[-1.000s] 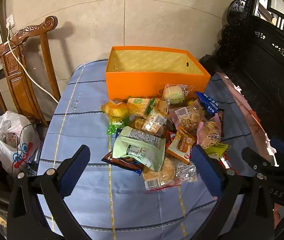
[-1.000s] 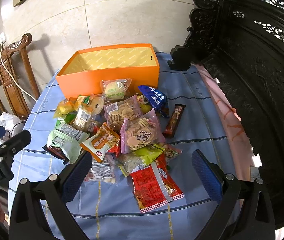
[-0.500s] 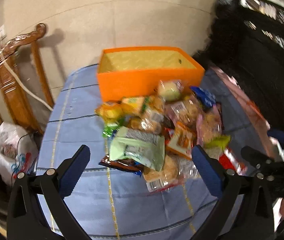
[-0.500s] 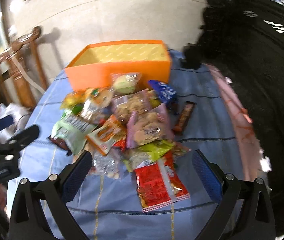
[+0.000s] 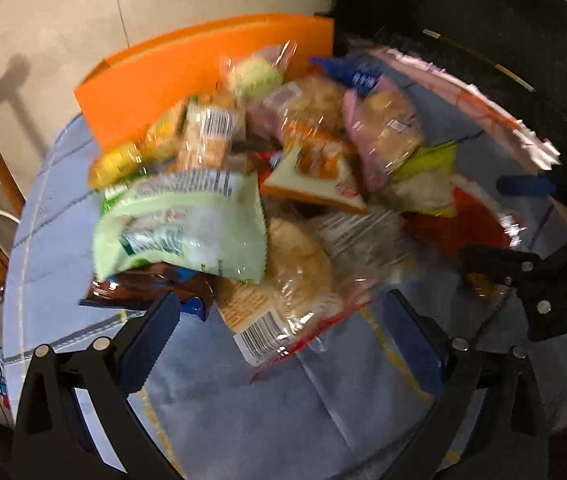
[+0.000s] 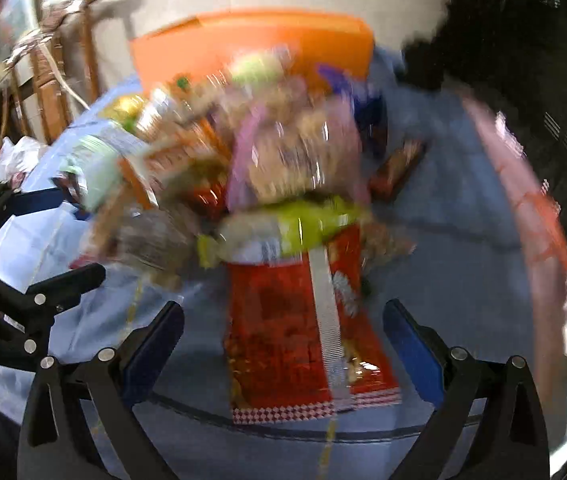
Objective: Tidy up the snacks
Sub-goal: 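Grasp the red chip bag with the right tool while the left grasps a clear red-edged bag, then carry both bags over the orange box and open both tools to drop them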
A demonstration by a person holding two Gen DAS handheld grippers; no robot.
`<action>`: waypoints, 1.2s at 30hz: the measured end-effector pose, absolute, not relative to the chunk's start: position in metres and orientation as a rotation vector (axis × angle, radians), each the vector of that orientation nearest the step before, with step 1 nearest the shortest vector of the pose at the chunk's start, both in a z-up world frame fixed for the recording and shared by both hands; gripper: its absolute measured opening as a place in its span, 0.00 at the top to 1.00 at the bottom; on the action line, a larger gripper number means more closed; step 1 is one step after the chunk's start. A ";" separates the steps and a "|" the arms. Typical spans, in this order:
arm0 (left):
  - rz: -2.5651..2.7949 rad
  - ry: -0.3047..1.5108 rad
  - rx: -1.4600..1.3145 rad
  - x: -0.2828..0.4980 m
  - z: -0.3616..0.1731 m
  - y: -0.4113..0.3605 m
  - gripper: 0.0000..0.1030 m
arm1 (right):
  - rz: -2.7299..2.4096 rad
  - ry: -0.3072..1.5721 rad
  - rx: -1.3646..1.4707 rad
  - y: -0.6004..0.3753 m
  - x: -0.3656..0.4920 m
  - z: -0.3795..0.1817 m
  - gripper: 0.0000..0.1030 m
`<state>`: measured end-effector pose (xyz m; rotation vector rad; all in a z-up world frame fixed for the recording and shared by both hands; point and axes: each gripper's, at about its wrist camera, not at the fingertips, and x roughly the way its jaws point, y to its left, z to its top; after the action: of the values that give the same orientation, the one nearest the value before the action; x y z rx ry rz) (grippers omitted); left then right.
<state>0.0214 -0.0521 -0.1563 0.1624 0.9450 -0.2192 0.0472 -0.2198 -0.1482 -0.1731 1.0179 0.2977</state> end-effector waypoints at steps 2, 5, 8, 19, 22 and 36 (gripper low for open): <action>-0.251 0.935 0.115 0.027 -0.163 -0.048 0.04 | 0.296 1.013 -0.136 -0.223 0.051 -0.154 0.03; -0.280 0.873 0.120 0.026 -0.170 -0.048 0.04 | 0.264 0.977 -0.216 -0.219 0.054 -0.158 0.08; -0.227 0.860 0.143 0.025 -0.175 -0.054 0.04 | 0.231 1.047 -0.166 -0.222 0.064 -0.165 0.32; -0.205 0.921 0.063 0.027 -0.183 -0.047 0.87 | 0.191 1.069 -0.154 -0.217 0.031 -0.146 0.33; -0.202 0.863 0.049 0.019 -0.168 -0.043 0.90 | 0.183 1.057 -0.158 -0.220 0.024 -0.141 0.33; -0.169 0.691 0.217 0.012 -0.143 -0.049 0.04 | 0.187 1.056 -0.125 -0.230 0.026 -0.150 0.33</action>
<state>0.0120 -0.0487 -0.1433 0.2171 0.6905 -0.1694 0.0263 -0.2303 -0.1499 -0.1250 1.0557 0.1871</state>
